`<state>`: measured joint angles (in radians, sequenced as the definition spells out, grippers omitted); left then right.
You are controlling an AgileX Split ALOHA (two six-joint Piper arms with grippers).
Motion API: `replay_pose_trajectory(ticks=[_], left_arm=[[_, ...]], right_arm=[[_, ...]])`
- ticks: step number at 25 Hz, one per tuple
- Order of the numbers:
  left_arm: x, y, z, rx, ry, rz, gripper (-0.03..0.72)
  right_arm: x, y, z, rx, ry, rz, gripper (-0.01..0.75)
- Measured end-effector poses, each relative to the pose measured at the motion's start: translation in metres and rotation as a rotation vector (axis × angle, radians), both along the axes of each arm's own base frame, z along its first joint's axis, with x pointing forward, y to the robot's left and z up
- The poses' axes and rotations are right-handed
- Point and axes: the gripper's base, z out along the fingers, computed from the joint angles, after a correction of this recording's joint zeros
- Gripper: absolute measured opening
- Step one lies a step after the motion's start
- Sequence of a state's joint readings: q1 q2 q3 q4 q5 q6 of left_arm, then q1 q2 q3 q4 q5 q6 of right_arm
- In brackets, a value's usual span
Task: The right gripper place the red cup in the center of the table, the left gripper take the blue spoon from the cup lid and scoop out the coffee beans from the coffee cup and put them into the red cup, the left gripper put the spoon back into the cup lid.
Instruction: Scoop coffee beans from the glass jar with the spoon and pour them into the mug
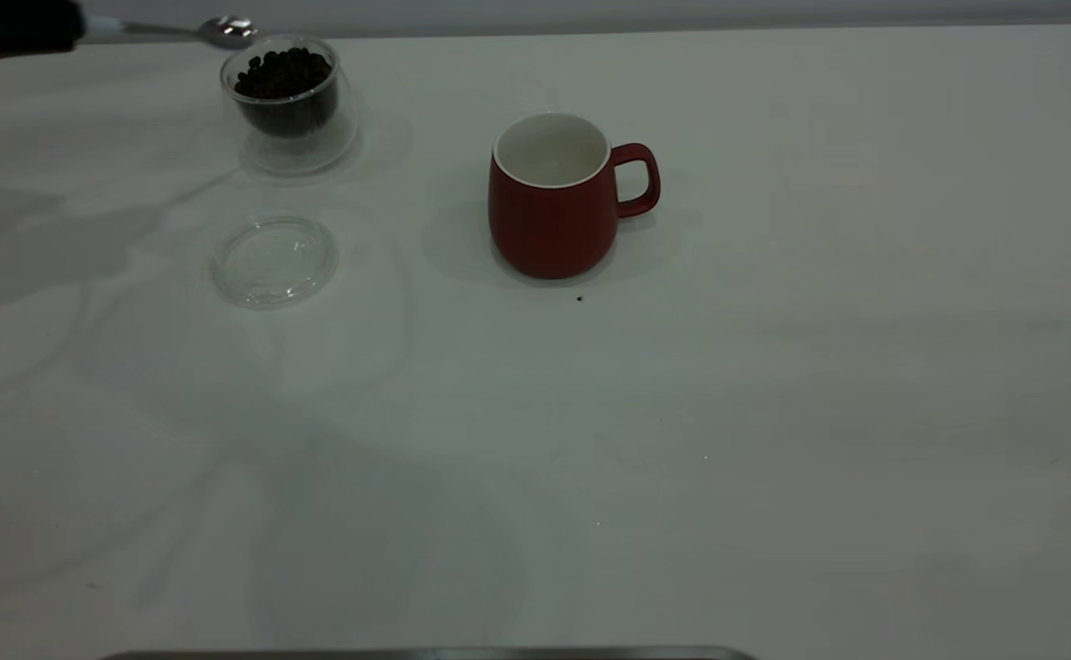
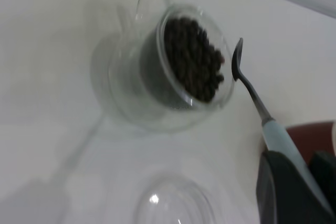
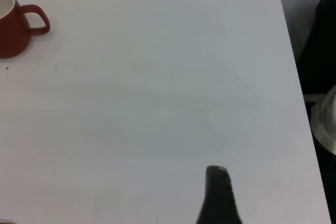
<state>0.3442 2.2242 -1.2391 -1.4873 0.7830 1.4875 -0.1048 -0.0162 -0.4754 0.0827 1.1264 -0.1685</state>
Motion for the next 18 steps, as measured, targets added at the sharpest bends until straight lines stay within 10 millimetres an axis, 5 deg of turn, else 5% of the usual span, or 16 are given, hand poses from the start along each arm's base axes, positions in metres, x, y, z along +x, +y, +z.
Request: replay_pose_trajectory(ticks=[12,18], left_arm=[[0.013,-0.015,-0.012,0.141,-0.067,0.033,0.124],[0.013,-0.015,-0.036,0.095,-0.016,0.076,0.124]], right_arm=[[0.000,0.000,0.000,0.000,0.000,0.000,0.590],[0.000,0.000,0.000,0.000,0.000,0.000,0.590]])
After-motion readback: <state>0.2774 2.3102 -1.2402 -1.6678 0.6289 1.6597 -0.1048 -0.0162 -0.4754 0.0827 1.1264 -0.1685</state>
